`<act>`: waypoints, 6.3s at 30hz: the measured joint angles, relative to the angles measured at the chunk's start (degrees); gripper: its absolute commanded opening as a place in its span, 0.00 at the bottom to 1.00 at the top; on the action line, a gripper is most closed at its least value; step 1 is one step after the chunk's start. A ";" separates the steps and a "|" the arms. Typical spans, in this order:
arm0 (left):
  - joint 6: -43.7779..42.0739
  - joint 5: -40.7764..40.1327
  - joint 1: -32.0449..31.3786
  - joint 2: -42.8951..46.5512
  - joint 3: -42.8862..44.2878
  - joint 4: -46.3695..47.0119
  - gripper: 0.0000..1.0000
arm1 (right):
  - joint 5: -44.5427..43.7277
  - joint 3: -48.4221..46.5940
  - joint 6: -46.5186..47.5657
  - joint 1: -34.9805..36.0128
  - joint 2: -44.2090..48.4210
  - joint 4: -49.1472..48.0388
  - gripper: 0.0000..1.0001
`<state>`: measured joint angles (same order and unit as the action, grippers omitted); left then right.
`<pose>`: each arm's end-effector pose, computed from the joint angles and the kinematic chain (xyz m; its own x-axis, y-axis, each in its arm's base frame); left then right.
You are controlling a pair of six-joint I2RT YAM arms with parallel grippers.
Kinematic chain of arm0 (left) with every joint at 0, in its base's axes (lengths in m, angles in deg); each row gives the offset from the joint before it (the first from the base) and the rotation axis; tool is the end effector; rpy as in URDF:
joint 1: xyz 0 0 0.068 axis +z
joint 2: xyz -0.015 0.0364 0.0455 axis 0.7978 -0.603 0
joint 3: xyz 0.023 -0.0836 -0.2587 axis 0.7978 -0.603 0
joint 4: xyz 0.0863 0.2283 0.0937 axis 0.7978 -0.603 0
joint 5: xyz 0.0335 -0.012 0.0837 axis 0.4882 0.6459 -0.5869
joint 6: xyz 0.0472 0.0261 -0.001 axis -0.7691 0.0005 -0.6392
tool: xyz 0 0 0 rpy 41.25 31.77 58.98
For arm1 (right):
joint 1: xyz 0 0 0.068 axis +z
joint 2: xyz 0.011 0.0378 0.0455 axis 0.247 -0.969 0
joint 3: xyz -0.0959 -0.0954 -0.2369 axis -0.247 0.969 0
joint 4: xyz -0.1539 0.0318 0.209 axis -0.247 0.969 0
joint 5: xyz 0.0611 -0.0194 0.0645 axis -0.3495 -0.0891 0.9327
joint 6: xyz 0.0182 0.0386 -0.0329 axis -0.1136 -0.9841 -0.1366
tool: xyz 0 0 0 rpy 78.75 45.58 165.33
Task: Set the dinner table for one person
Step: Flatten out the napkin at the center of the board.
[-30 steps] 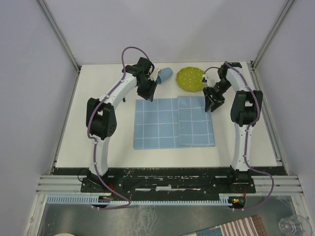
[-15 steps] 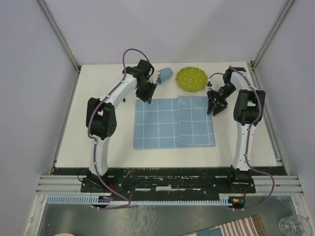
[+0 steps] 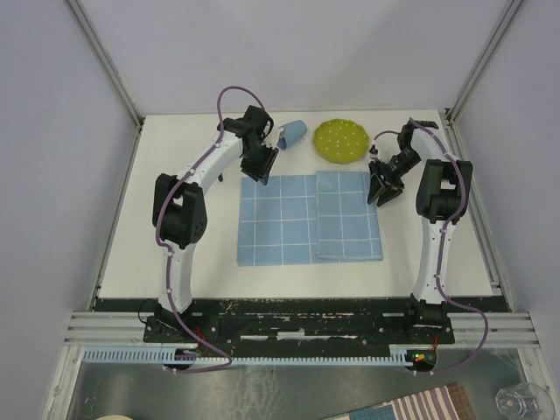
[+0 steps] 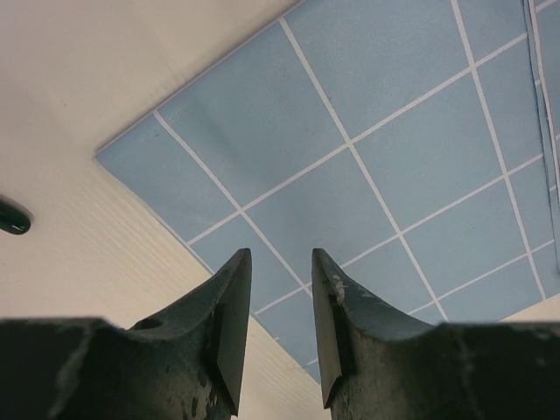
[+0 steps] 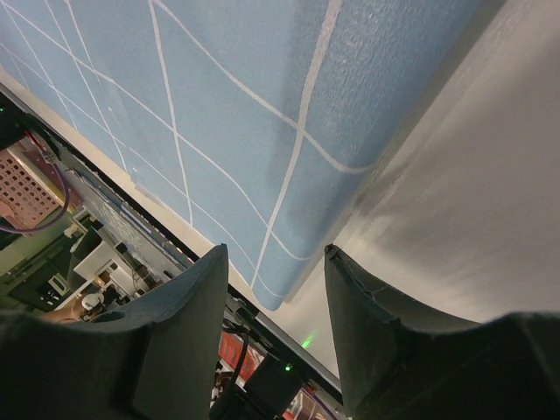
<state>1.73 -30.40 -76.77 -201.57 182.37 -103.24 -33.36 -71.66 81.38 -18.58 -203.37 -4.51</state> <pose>0.4156 -0.1889 0.2445 -0.8100 0.4489 -0.3774 0.5144 0.8529 -0.0895 0.4426 -0.0129 0.1518 -0.9788 -0.1800 0.0972 -0.0864 0.7943 0.6014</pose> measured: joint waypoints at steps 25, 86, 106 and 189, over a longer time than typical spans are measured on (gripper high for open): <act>-0.07 -2.08 0.07 0.00 0.63 -0.15 0.41 | 5.18 0.68 -1.75 -0.02 -4.68 -2.40 0.02; -3.43 -2.89 0.37 2.40 3.74 -1.53 0.41 | 22.36 -23.08 -13.68 -34.77 31.61 -5.01 0.02; -5.77 -4.46 0.37 4.13 18.03 -1.68 0.55 | 29.40 -13.75 -14.99 -2.54 25.62 -11.39 0.02; 8.26 -64.04 -35.65 -0.42 -0.92 29.46 0.71 | 26.88 0.13 -42.05 12.24 20.94 -47.06 0.02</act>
<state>9.99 -94.45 -112.42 -201.99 181.45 -73.78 -6.47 -71.52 39.33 -6.34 -182.43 -51.57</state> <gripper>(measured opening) 0.702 0.026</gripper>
